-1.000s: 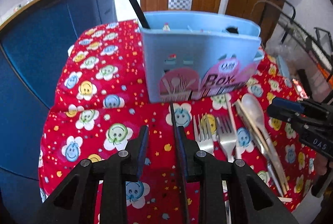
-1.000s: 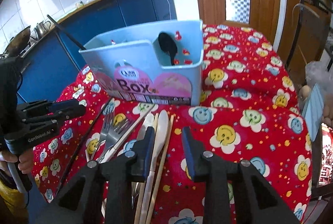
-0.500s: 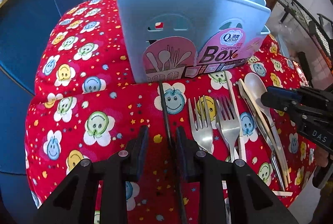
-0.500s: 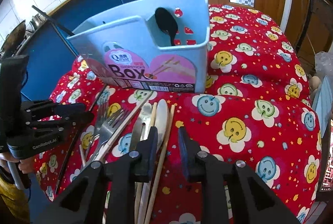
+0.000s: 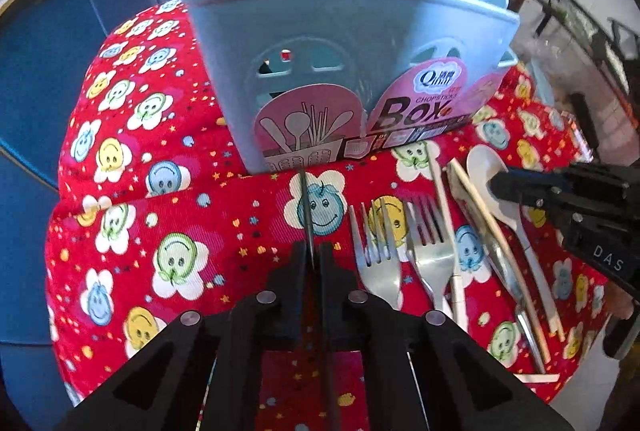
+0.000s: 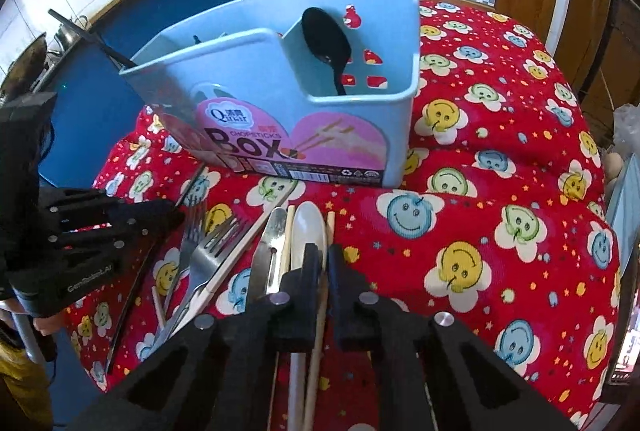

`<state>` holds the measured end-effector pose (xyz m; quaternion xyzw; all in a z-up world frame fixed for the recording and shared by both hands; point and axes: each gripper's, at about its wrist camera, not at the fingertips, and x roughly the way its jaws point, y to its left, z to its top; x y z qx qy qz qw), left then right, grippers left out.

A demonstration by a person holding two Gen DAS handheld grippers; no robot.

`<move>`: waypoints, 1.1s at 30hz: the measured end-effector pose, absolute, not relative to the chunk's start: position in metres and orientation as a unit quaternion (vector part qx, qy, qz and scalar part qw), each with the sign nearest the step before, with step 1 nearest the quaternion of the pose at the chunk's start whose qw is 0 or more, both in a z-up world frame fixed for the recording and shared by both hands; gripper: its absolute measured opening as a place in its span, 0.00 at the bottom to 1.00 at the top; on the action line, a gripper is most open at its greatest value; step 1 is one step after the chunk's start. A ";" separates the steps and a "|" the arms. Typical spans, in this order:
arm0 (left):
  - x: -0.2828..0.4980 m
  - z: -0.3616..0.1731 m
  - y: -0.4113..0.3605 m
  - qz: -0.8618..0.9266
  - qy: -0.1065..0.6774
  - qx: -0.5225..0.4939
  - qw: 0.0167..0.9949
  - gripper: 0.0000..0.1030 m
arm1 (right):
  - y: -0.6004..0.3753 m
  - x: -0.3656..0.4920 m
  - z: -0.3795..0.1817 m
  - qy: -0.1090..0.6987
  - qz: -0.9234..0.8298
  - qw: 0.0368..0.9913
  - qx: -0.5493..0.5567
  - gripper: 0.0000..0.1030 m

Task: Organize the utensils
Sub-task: 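Lift the white spoon with the right gripper while the left carries the chopstick above the box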

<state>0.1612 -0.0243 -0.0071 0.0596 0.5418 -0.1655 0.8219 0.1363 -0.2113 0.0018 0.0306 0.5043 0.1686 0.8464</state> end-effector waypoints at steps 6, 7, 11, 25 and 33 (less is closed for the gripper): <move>0.136 0.010 -0.012 -0.184 0.495 0.012 0.849 0.04 | -0.221 0.121 0.017 0.467 0.179 0.864 0.061 0.04; 0.131 0.014 -0.011 -0.188 0.486 0.006 0.854 0.04 | -0.223 0.119 0.019 0.461 0.181 0.867 0.066 0.04; 0.111 0.032 -0.005 -0.196 0.435 -0.016 0.879 0.04 | -0.231 0.107 0.030 0.429 0.188 0.879 0.093 0.04; 0.076 0.104 0.009 -0.209 0.280 -0.075 0.934 0.04 | -0.255 0.070 0.066 0.293 0.171 0.927 0.159 0.04; 0.081 0.136 0.010 -0.207 0.241 -0.076 0.945 0.04 | -0.262 0.063 0.088 0.246 0.158 0.943 0.158 0.04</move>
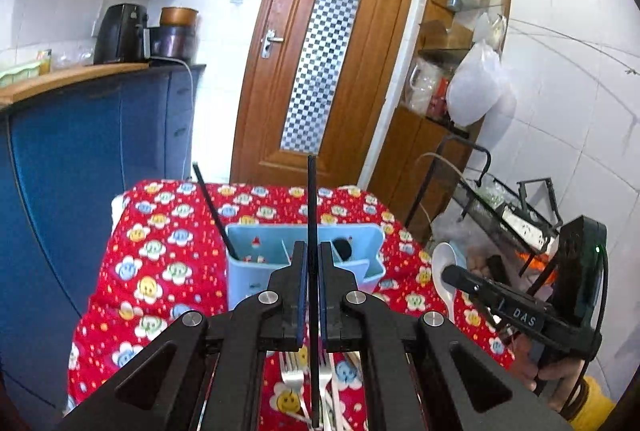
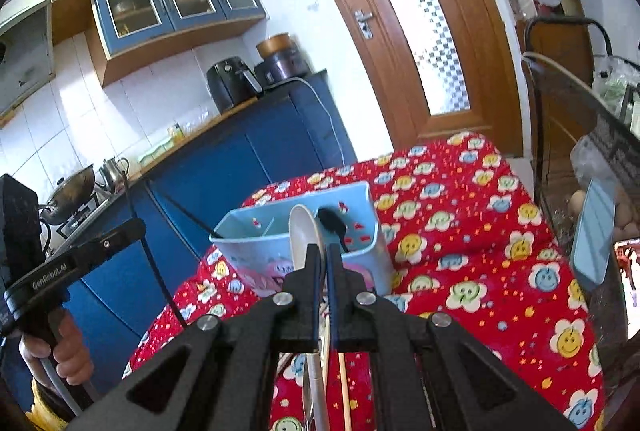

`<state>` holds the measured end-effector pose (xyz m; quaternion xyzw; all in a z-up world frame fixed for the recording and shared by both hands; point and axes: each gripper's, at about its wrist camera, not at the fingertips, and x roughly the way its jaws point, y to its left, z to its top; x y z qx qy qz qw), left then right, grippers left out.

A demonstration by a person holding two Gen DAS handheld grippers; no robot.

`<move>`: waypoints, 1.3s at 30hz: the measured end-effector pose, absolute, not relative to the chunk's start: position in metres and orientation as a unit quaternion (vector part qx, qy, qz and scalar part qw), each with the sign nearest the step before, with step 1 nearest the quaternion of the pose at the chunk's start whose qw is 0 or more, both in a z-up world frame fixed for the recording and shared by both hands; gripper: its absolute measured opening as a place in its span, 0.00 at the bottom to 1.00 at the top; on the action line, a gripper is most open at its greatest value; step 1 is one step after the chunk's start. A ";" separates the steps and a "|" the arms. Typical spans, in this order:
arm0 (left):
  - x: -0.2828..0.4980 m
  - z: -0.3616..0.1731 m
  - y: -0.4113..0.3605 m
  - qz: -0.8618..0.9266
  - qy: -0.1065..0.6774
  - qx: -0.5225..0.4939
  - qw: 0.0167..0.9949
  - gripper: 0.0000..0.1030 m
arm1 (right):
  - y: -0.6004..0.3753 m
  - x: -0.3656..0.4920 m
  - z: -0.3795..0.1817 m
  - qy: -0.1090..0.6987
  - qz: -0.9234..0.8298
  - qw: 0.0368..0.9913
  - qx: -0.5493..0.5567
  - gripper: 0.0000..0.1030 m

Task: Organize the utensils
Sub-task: 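Lift the white spoon with the right gripper while the left carries the chopstick above the box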

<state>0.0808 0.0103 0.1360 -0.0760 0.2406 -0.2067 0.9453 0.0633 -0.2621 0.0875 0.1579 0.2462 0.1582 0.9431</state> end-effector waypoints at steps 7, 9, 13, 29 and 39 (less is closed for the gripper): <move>0.087 0.169 0.012 -0.194 0.200 -0.075 0.957 0.04 | -0.265 0.062 0.104 0.219 0.149 0.952 0.152 0.04; 0.089 0.180 0.011 -0.186 0.186 -0.070 0.962 0.04 | -0.265 0.064 0.108 0.215 0.148 0.954 0.150 0.04; 0.095 0.200 0.011 -0.173 0.154 -0.068 0.970 0.04 | -0.265 0.068 0.117 0.208 0.148 0.955 0.150 0.04; 0.160 0.201 0.007 -0.100 0.116 -0.065 0.986 0.04 | -0.253 0.101 0.141 0.172 0.131 0.969 0.117 0.04; 0.173 0.211 0.001 -0.093 0.092 -0.061 0.990 0.04 | -0.238 0.131 0.153 0.124 0.129 0.978 0.108 0.04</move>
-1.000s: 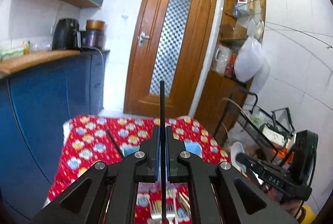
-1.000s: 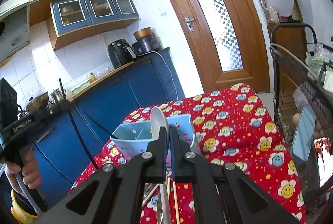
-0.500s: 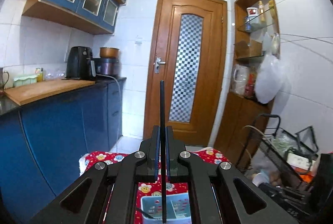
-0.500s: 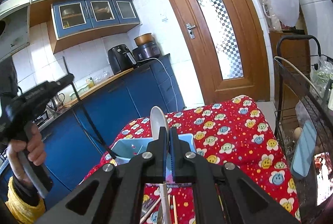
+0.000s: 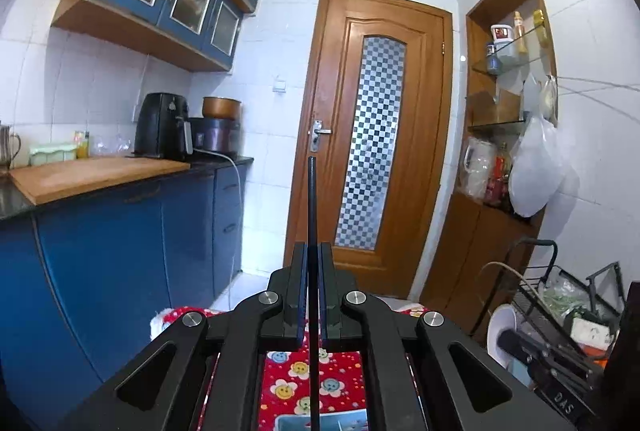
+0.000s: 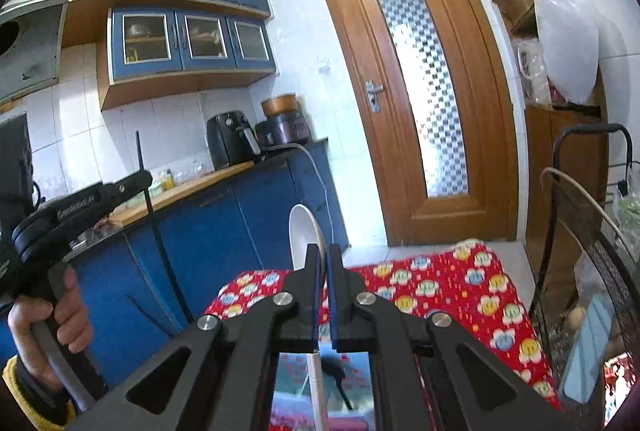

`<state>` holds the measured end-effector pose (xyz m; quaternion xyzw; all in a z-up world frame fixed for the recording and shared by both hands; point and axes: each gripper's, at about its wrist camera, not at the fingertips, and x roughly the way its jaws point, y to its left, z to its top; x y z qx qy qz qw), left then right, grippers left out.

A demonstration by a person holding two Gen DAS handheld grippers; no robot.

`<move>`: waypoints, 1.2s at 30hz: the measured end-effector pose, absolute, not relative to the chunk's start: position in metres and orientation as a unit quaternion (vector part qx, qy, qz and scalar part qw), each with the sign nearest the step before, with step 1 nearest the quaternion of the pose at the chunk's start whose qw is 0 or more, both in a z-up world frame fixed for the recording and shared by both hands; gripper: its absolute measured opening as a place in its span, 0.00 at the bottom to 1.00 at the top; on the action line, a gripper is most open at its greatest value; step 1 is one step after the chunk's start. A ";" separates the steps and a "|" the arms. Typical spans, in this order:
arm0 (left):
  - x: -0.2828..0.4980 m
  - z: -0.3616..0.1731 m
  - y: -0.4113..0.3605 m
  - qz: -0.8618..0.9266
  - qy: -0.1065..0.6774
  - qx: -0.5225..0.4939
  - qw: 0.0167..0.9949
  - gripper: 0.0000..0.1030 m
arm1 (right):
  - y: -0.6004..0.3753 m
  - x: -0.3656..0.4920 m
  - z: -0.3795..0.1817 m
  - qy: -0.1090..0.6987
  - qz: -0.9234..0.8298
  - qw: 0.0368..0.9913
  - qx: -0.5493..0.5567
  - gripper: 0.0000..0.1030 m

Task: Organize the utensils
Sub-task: 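Lift the white spoon with the right gripper while the left carries the chopstick above the box, then lower the white spoon into the box and open the right gripper while the left releases the chopstick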

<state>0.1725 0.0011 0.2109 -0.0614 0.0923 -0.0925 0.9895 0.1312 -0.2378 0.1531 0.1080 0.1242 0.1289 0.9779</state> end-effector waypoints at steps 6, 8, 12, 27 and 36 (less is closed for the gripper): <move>0.186 0.190 -0.002 -0.084 0.107 -0.065 0.989 0.04 | -0.234 0.159 0.138 0.089 0.116 0.983 0.114 0.04; 0.189 0.182 -0.001 -0.077 0.111 -0.068 0.988 0.04 | -0.234 0.167 0.130 0.086 0.109 0.984 0.115 0.04; 0.195 0.169 0.000 -0.085 0.122 -0.073 0.986 0.04 | -0.231 0.184 0.109 0.091 0.101 0.985 0.109 0.04; 0.190 0.149 -0.008 -0.130 0.171 -0.025 0.976 0.28 | -0.233 0.176 0.090 0.140 0.114 0.975 0.128 0.17; 0.172 0.154 -0.013 -0.152 0.177 -0.006 0.972 0.37 | -0.240 0.141 0.111 0.137 0.114 0.975 0.136 0.19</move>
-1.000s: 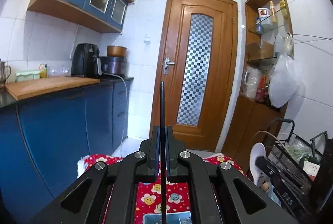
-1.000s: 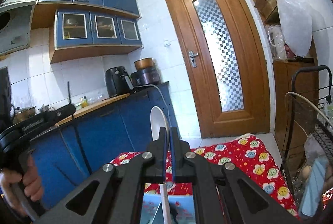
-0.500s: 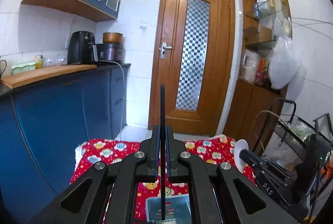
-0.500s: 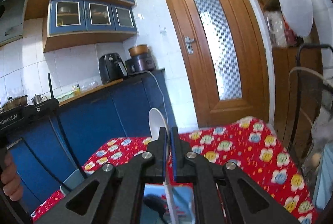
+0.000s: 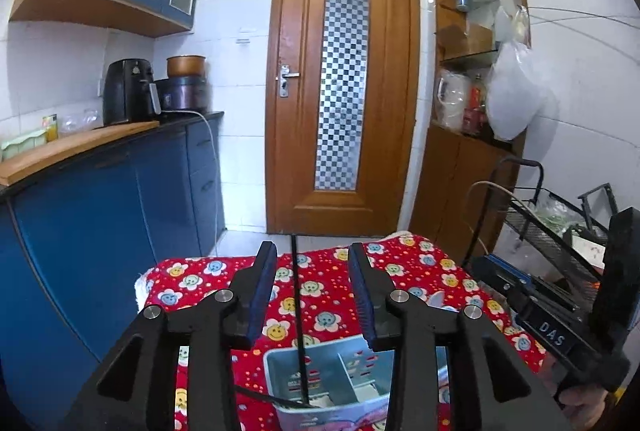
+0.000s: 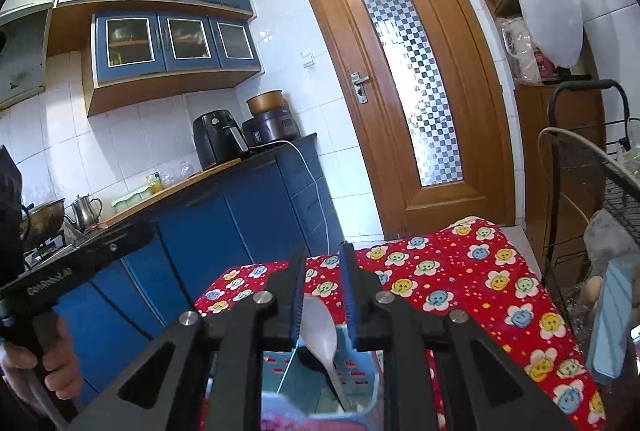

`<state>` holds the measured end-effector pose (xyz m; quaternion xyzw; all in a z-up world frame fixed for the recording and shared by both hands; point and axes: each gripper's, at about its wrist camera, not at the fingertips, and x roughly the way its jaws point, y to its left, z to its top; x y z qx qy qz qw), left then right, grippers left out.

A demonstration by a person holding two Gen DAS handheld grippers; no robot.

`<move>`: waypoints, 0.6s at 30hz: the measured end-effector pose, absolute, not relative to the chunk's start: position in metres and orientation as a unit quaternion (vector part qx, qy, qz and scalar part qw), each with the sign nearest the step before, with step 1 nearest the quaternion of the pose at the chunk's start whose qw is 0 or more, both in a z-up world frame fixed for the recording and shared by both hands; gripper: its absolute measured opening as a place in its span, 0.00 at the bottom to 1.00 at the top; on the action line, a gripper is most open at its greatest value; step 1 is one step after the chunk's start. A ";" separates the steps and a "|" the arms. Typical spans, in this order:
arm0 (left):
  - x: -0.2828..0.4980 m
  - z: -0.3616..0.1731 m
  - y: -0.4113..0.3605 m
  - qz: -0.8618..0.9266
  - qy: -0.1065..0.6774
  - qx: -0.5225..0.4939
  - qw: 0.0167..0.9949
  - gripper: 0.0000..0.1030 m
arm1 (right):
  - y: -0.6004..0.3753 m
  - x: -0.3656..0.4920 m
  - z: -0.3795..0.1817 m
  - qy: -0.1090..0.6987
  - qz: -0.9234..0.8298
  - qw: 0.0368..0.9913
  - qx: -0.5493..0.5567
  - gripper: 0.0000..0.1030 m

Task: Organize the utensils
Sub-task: 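Lower the white spoon into the box and open the right gripper while the left releases the chopstick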

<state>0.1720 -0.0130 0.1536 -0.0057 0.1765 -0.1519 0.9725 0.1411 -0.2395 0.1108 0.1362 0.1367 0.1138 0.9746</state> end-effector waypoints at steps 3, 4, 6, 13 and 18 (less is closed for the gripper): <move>0.163 0.157 -0.010 -0.158 0.180 -0.009 0.971 0.37 | -0.240 0.125 0.116 0.144 0.119 0.973 0.134 0.19; 0.158 0.157 -0.009 -0.160 0.182 -0.010 0.970 0.37 | -0.240 0.121 0.117 0.145 0.120 0.973 0.132 0.19; 0.151 0.159 -0.008 -0.159 0.188 -0.007 0.969 0.37 | -0.240 0.109 0.119 0.153 0.126 0.972 0.127 0.19; 0.115 0.157 -0.002 -0.156 0.217 0.005 0.964 0.37 | -0.241 0.075 0.124 0.186 0.142 0.964 0.125 0.19; 0.095 0.146 0.004 -0.162 0.256 0.001 0.953 0.37 | -0.244 0.054 0.118 0.223 0.137 0.958 0.116 0.19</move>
